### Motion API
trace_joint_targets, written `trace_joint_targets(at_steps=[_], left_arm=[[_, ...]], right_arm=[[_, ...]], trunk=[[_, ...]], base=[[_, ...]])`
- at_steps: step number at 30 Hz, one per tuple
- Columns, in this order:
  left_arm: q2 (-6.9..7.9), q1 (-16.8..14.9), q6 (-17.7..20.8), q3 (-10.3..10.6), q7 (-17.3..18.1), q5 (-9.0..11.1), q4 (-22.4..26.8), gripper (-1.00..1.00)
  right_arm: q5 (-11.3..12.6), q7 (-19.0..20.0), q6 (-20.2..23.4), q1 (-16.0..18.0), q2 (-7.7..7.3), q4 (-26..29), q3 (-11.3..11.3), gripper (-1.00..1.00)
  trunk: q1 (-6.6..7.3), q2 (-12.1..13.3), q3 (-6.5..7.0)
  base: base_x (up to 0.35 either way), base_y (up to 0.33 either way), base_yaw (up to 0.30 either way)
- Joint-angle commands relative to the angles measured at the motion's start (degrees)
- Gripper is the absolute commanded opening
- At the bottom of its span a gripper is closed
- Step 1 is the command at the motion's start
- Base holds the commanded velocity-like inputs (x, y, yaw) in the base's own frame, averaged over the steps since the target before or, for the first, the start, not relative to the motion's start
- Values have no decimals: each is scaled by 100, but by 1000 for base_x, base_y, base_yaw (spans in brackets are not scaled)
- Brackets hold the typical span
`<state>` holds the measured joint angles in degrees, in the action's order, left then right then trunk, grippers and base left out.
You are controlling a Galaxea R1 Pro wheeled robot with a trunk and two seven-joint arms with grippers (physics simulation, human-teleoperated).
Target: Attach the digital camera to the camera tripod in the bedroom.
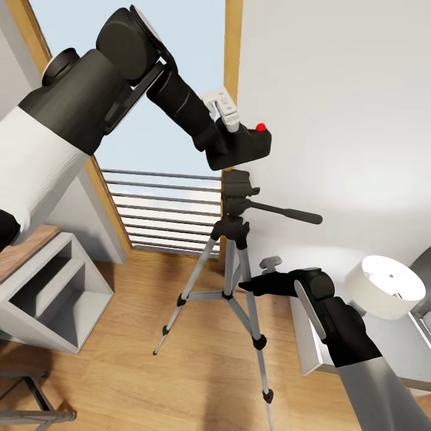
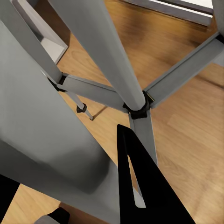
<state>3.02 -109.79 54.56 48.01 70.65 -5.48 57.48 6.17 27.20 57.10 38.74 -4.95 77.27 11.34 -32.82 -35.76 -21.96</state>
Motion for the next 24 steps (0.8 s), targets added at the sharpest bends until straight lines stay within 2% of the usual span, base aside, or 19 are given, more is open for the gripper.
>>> trace_joint_targets(at_steps=[1,7,13,15,24], left_arm=[[2,-8,21,2,66,-68,26,-100],[21,-8,6,-56,71,-44,56,-100],[37,-8,-6,-565,71,-35,61,-100],[38,-8,-4,-668,71,-34,62,-100],[78,-8,14,-771,103,26,31,-100]], right_arm=[[-19,-31,29,3,-6,-195,9,-100],[-19,-31,29,5,-6,-195,9,-100],[-19,-31,30,2,-6,-195,9,-100],[-19,-31,29,2,-6,-195,9,-100],[-23,-31,34,5,-6,-195,9,-100]], trunk=[[-3,-6,-9],[-3,-6,-9],[-3,-6,-9],[-3,-6,-9],[-3,-6,-9]], base=[[0,0,0],[0,0,0],[0,0,0],[0,0,0],[0,0,0]])
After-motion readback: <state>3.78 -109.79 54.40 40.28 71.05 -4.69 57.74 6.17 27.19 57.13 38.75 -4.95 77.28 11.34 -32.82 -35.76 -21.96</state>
